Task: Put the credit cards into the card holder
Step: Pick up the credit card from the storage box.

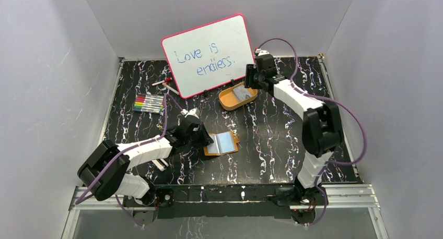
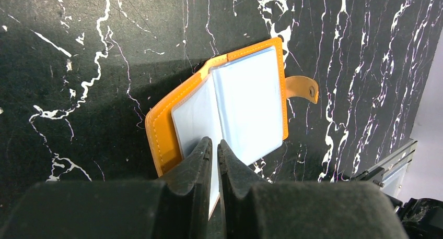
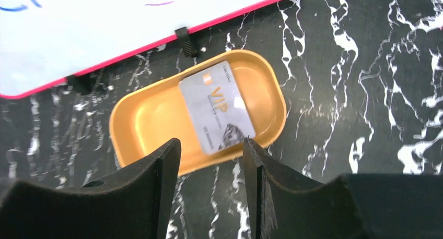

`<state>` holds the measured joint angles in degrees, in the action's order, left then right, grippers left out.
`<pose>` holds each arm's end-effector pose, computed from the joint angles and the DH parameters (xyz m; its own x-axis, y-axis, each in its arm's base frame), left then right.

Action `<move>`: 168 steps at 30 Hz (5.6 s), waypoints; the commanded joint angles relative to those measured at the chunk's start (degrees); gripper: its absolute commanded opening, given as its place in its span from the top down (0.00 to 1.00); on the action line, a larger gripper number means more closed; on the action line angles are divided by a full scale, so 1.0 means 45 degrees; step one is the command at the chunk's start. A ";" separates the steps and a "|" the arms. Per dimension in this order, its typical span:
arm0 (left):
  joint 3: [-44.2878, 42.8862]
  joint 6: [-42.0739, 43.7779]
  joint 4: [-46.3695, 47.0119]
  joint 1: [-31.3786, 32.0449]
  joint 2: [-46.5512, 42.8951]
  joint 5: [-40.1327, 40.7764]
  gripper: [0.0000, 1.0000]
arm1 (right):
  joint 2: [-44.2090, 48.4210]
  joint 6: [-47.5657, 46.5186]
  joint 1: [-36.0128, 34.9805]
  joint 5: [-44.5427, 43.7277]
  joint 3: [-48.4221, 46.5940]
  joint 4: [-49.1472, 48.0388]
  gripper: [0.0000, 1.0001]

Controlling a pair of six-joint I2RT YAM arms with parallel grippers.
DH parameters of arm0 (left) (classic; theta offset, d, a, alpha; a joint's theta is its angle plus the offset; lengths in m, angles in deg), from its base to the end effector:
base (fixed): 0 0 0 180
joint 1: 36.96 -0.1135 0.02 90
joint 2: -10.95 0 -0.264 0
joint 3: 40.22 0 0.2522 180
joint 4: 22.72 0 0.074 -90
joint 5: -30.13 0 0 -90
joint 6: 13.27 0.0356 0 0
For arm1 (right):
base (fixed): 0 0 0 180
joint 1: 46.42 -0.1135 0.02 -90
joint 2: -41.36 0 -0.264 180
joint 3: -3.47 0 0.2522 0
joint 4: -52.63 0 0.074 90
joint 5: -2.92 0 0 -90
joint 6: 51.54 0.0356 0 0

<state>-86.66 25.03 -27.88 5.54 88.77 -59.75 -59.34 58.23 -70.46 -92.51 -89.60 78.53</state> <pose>0.1974 -0.1808 0.1750 -0.8013 -0.3302 -0.4989 0.0735 0.7733 -0.6297 0.3760 0.1640 0.2790 -0.5875 0.1066 -0.8021 -0.1432 0.9619 0.2328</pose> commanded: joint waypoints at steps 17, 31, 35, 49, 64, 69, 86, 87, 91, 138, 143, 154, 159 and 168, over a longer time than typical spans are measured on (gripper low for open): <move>0.0154 0.0321 0.0082 0.0008 -0.0300 -0.0602 0.92 | -0.4524 -0.2407 0.0313 0.0562 -0.3845 0.0245 0.33; 0.0087 0.0367 0.0197 0.0008 0.0012 -0.0755 0.92 | -0.4290 -0.1285 0.1200 0.2461 -0.2132 -0.0806 0.38; -0.0013 0.0366 0.0274 -0.0002 0.0255 -0.0866 0.92 | -0.4195 -0.1137 0.1352 0.3099 -0.1683 -0.1235 0.42; -0.0137 0.0414 0.0149 0.0006 0.0382 -0.0833 0.93 | -0.3907 -0.0958 0.1468 0.3353 -0.1256 -0.1527 0.70; -0.0218 0.0449 0.0121 0.0007 0.0424 -0.0876 0.94 | -0.3243 -0.0917 0.1750 0.3306 -0.0879 -0.1736 0.97; -0.0167 0.0424 0.0101 0.0003 0.0305 -0.0828 0.94 | -0.3030 -0.0843 0.1846 0.3486 -0.0769 -0.1813 1.00; -0.0358 0.0414 0.0022 0.0008 0.0031 -0.0823 0.95 | -0.2016 -0.0539 0.2104 0.5103 -0.0086 -0.2342 1.00; -0.0354 0.0405 0.0022 -0.0006 0.0013 -0.0839 0.95 | -0.1957 -0.0503 0.2111 0.5153 -0.0032 -0.2388 1.00; -0.0368 0.0393 0.0003 0.0007 -0.0113 -0.0803 0.95 | -0.1875 -0.0383 0.2119 0.5234 0.0036 -0.2386 1.00; -0.0213 -0.0465 0.4395 -0.0021 -0.5086 -0.1191 0.25 | 0.9493 0.6978 0.1936 1.1417 0.7434 -0.5998 1.00; 0.0226 -0.0467 0.7479 -0.0014 -0.4482 -0.2505 0.23 | 0.9619 0.8009 0.1515 1.1644 0.7858 -0.7073 1.00; -0.0438 -0.0679 0.8946 -0.0014 -0.3214 -0.4023 0.27 | 0.9140 0.9024 0.0731 1.1598 0.8035 -0.8494 1.00; -0.0529 -0.0810 0.9376 -0.0016 -0.3100 -0.4190 0.33 | 0.8949 0.9090 0.0428 1.1466 0.8060 -0.8646 1.00; -0.0726 -0.1312 0.9563 -0.0021 -0.2794 -0.4389 0.81 | 0.8821 0.8934 0.0000 1.1353 0.8083 -0.8598 1.00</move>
<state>-87.60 19.74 11.79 5.54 75.75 -78.09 -19.96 98.57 -69.78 -41.61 -53.51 43.32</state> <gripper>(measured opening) 0.282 0.012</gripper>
